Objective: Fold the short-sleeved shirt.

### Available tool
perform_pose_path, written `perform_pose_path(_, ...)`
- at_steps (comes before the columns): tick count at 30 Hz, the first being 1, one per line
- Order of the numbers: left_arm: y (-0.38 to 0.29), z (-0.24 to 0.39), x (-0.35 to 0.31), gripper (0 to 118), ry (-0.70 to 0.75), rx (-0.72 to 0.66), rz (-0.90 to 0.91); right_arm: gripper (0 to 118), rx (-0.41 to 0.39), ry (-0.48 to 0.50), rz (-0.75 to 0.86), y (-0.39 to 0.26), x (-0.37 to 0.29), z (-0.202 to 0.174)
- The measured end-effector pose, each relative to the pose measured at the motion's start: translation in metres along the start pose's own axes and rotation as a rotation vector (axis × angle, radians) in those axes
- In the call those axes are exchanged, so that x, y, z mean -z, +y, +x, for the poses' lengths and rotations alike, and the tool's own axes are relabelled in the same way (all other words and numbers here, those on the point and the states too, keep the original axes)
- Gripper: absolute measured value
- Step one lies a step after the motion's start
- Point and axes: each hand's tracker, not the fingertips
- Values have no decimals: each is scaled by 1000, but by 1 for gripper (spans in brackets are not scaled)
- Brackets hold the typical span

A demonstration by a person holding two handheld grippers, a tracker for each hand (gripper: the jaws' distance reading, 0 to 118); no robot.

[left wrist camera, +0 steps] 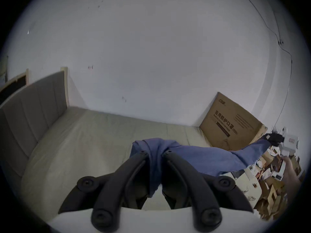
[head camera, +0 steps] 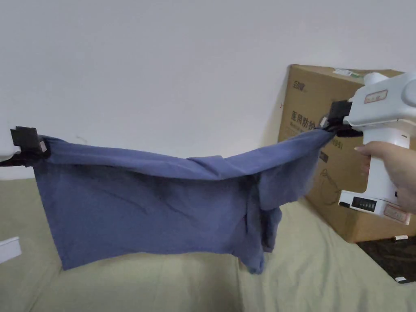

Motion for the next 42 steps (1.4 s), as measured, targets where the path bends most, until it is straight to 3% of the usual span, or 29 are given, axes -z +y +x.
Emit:
perform_pose_path(3, -56, -24, 19, 10, 33, -70, -119, 11, 90, -15, -130, -65, 26, 36)
perform_pose_path(7, -159, -61, 31, 10, 73, -132, -398, 11, 130, -84, -376, -184, 44, 88)
perform_pose_path(12, -277, -98, 3, 10, 116, -154, -659, 11, 280, -191, -603, -311, 13, 157)
perform_pose_path(14, -301, -109, -17, 10, 116, -172, -711, 11, 280, -190, -650, -330, -5, 185)
perform_pose_path(18, -325, -113, -66, 10, 61, -196, -749, 11, 274, -155, -654, -340, -64, 199)
perform_pose_path(25, -350, -104, -138, 10, 43, -213, -821, 11, 200, -170, -710, -353, -144, 193)
perform_pose_path(28, -355, -101, -157, 10, 40, -200, -839, 11, 119, -181, -748, -360, -160, 188)
perform_pose_path(31, -352, -97, -167, 11, 39, -196, -829, 11, 103, -207, -735, -365, -168, 177)
perform_pose_path(32, -350, -96, -171, 14, 47, -189, -805, 16, 97, -230, -720, -365, -169, 172)
perform_pose_path(33, -346, -93, -174, 25, 78, -167, -781, 31, 54, -287, -705, -363, -170, 166)
perform_pose_path(34, -343, -91, -176, 44, 125, -132, -768, 56, 9, -324, -704, -362, -171, 161)
perform_pose_path(35, -340, -89, -179, 76, 164, -93, -750, 86, -48, -353, -692, -361, -172, 154)
perform_pose_path(36, -336, -86, -184, 89, 180, -62, -718, 93, -95, -364, -662, -358, -175, 147)
perform_pose_path(42, -293, -46, -207, 92, 227, 77, -427, 93, -310, -335, -445, -327, -189, 79)
